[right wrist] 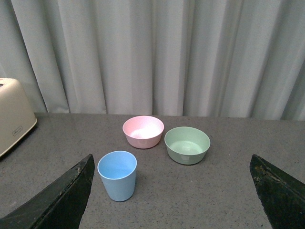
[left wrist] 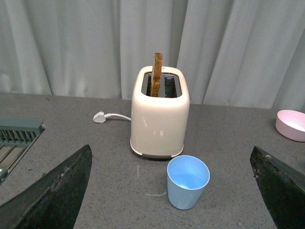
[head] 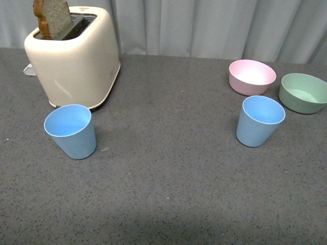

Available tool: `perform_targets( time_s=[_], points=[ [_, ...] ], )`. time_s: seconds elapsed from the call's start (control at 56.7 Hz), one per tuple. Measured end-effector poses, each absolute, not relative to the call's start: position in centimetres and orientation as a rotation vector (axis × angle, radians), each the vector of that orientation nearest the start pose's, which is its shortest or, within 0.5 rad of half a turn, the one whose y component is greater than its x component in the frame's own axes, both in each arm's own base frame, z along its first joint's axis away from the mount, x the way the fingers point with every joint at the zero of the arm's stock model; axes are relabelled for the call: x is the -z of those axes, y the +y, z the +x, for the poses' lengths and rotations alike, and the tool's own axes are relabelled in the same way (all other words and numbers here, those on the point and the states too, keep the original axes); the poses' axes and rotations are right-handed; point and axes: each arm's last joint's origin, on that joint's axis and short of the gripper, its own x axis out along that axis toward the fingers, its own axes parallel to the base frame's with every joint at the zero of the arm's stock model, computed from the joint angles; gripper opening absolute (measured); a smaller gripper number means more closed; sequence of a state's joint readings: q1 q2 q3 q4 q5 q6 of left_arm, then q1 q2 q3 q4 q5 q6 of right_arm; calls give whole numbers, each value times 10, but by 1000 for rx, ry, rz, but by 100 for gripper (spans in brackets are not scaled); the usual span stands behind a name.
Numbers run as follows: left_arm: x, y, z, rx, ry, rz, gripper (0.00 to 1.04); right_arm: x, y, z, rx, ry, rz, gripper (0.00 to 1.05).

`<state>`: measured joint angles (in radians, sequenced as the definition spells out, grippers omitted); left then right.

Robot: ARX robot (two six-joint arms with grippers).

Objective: Stack blue cups with both arms

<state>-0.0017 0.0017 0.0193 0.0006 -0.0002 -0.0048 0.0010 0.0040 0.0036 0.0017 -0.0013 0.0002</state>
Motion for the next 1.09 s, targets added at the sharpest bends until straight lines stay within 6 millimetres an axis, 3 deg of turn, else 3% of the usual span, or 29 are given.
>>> perform_targets(
  time_s=[1.094],
  points=[
    [-170,0,97,2,-18,-5,98,-165,0,98,-2,-1,0,95]
  ],
)
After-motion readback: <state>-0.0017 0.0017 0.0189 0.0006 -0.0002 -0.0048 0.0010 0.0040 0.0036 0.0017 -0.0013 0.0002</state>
